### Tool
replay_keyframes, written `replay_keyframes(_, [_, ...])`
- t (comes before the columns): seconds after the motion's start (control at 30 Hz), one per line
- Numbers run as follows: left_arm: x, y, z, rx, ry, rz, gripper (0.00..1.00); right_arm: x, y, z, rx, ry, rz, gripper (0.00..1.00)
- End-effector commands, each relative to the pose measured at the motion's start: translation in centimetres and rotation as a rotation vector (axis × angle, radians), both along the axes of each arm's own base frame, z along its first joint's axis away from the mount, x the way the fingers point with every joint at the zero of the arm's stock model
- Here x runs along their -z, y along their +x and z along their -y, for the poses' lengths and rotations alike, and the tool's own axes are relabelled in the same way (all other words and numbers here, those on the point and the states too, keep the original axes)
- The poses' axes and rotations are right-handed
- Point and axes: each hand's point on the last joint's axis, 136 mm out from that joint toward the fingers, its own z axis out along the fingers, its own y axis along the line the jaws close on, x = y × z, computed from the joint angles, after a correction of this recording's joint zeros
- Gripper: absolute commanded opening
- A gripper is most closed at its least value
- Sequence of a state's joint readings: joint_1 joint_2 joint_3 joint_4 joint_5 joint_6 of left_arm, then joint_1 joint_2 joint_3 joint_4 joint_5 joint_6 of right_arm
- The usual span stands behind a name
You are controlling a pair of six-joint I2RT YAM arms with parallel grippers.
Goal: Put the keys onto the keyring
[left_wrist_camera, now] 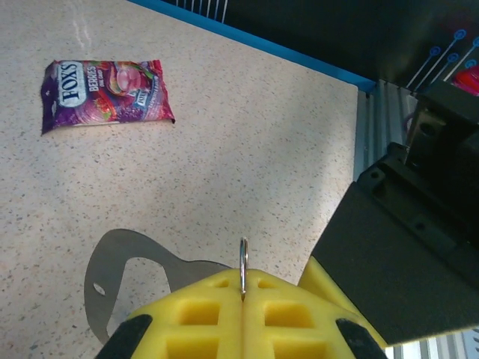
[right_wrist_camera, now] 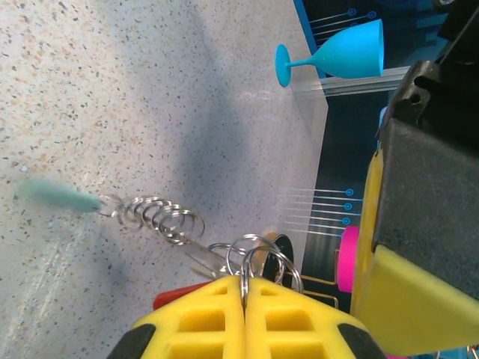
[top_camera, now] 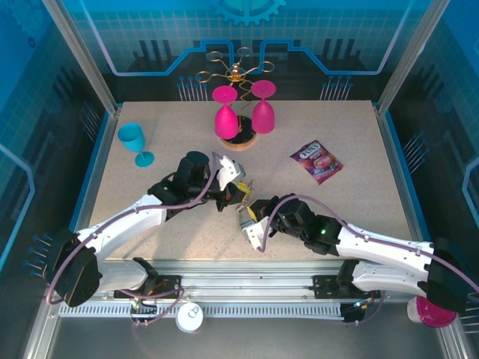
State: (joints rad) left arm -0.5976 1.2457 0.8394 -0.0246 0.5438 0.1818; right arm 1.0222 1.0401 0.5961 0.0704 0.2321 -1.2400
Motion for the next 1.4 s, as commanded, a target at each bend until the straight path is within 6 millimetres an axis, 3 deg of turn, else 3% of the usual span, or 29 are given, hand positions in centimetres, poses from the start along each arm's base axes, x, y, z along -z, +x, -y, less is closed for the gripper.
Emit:
replay_keyframes(0.0, [-2.3, 1.4, 0.2, -0.041, -0.051, 0.062, 0.0, -1.0, 0.2, -0.2, 0.005, 0.048, 0.021, 0.0])
replay_keyframes(0.17, [-1.8, 0.4, 0.1, -0.003, -0.052, 0.047, 0.0, -4.0, 1.7, 2.6, 0.127, 0.243, -0.049, 0.0])
replay_keyframes(0.27, [-1.6, 0.2, 0.2, 0.0, -0.053, 0.01, 0.0, -4.7, 2.2, 3.5, 0.172, 0.266, -0.031, 0.0])
replay_keyframes(0.6, [-2.1, -0.7, 0.2, -0.01, -0.065, -0.114, 0.0, -7.4, 1.8, 2.6, 0.095, 0.338, -0.021, 0.0])
replay_keyframes(1.37, [-2.6, -2.0, 0.3, 0.026, -0.064, -0.221, 0.0, -7.1, 2.2, 1.9, 0.069, 0.269, 0.021, 0.0])
